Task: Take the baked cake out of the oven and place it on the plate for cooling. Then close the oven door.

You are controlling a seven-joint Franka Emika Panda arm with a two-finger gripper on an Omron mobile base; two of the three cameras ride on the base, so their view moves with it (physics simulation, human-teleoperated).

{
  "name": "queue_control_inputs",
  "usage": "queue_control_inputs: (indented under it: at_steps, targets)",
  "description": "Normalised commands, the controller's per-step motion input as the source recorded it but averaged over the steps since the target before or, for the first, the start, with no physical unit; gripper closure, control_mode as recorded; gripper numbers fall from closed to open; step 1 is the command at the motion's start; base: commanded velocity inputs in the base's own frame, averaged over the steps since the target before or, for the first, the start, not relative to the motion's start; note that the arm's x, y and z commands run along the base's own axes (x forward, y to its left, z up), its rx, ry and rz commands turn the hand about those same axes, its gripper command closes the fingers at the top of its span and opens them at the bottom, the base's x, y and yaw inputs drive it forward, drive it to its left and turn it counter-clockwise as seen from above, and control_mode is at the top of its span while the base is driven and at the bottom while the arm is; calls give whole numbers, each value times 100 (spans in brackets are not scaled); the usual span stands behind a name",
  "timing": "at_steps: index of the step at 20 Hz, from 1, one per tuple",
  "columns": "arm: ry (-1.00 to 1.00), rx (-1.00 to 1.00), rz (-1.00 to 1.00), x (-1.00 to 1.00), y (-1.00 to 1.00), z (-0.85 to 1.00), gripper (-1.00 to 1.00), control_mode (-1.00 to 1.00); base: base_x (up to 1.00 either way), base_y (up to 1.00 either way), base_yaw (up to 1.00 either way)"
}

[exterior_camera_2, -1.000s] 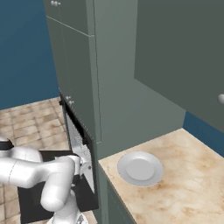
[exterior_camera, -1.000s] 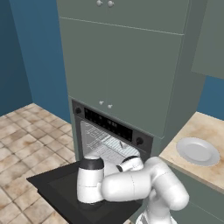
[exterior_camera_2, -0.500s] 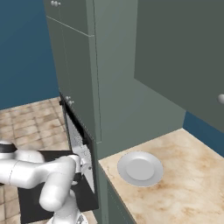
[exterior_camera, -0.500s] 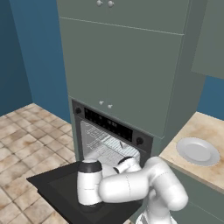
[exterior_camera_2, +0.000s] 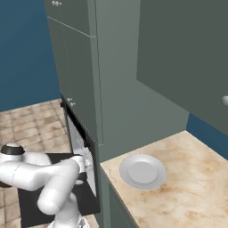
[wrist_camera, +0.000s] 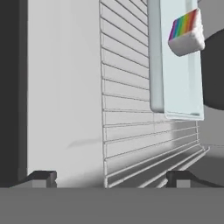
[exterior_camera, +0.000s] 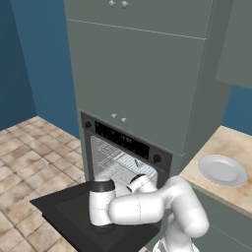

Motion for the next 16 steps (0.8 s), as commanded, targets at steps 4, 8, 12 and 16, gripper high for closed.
queue_control_inputs:
  at_steps: [4,8,12,16]
  targets:
    - [0,0,0,44,3,-34,-100,-100,0,0,0]
    - [0,0,0,42,0,-36,-100,-100,0,0,0]
    - [0,0,0,40,0,-38,-100,-100,0,0,0]
    - [0,0,0,38,0,-34,-100,-100,0,0,0]
